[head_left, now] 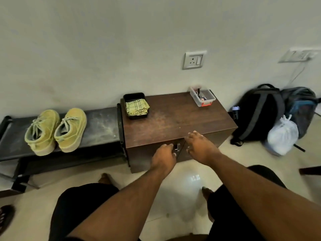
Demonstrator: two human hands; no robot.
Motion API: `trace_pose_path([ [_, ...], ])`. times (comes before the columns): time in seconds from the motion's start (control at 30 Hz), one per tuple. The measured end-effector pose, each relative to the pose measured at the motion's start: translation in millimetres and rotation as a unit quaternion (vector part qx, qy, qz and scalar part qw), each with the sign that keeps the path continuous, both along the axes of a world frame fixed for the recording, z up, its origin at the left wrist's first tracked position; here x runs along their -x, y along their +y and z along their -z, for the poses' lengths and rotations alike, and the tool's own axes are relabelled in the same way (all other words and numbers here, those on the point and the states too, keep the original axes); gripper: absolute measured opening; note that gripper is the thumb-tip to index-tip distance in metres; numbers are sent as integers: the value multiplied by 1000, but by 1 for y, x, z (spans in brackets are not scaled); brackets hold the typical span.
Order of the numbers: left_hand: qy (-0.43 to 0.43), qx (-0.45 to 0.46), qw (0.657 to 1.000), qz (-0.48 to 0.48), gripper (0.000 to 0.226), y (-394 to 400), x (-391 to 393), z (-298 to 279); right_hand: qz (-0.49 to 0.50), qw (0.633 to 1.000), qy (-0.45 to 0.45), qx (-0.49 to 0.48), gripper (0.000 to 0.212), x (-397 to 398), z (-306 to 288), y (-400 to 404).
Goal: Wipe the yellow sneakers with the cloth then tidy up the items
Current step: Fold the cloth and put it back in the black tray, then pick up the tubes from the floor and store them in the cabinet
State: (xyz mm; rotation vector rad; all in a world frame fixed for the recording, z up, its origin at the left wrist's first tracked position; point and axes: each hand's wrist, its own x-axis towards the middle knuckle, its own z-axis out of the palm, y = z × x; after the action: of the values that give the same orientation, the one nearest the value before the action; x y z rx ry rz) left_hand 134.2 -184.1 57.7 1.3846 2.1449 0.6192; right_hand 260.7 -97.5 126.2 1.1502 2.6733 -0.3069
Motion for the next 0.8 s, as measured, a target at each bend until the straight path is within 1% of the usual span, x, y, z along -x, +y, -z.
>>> trace_pose_path([
  [0.1, -16, 60, 998, -22, 49, 18, -7, 31, 5, 1000, -16, 17, 53, -11, 32, 16],
  [0.2, -63, 116, 990, -57, 55, 40, -13, 59, -10, 998, -40, 42, 58, -22, 65, 42],
  [0.27, -95, 136, 983, -78, 61, 59, -18, 74, -28, 995, -62, 68, 60, -28, 80, 62],
  [0.37, -193, 134, 961, -145, 66, 88, -30, 90, -58, 990, -86, 100, 62, -31, 98, 88],
  [0.43, -289, 121, 925, -214, 66, 107, -39, 103, -73, 987, -86, 112, 62, -32, 112, 101],
  [0.47, -345, 112, 896, -258, 64, 113, -42, 107, -77, 987, -82, 116, 62, -33, 116, 105],
  [0.53, -444, 98, 817, -354, 53, 126, -49, 114, -82, 988, -58, 119, 61, -35, 126, 114],
  [0.57, -466, 93, 791, -386, 49, 130, -50, 117, -80, 989, -40, 120, 61, -36, 130, 117],
  [0.6, -472, 92, 780, -400, 47, 132, -51, 119, -78, 990, -22, 117, 60, -36, 132, 119],
  [0.63, -474, 92, 778, -402, 45, 132, -50, 122, -76, 991, -8, 111, 59, -36, 133, 120],
  [0.67, -467, 93, 784, -398, 44, 131, -50, 124, -75, 992, 1, 105, 58, -35, 134, 122],
  [0.8, -395, 87, 847, -345, 36, 121, -53, 123, -89, 993, 3, 77, 52, -27, 134, 122],
])
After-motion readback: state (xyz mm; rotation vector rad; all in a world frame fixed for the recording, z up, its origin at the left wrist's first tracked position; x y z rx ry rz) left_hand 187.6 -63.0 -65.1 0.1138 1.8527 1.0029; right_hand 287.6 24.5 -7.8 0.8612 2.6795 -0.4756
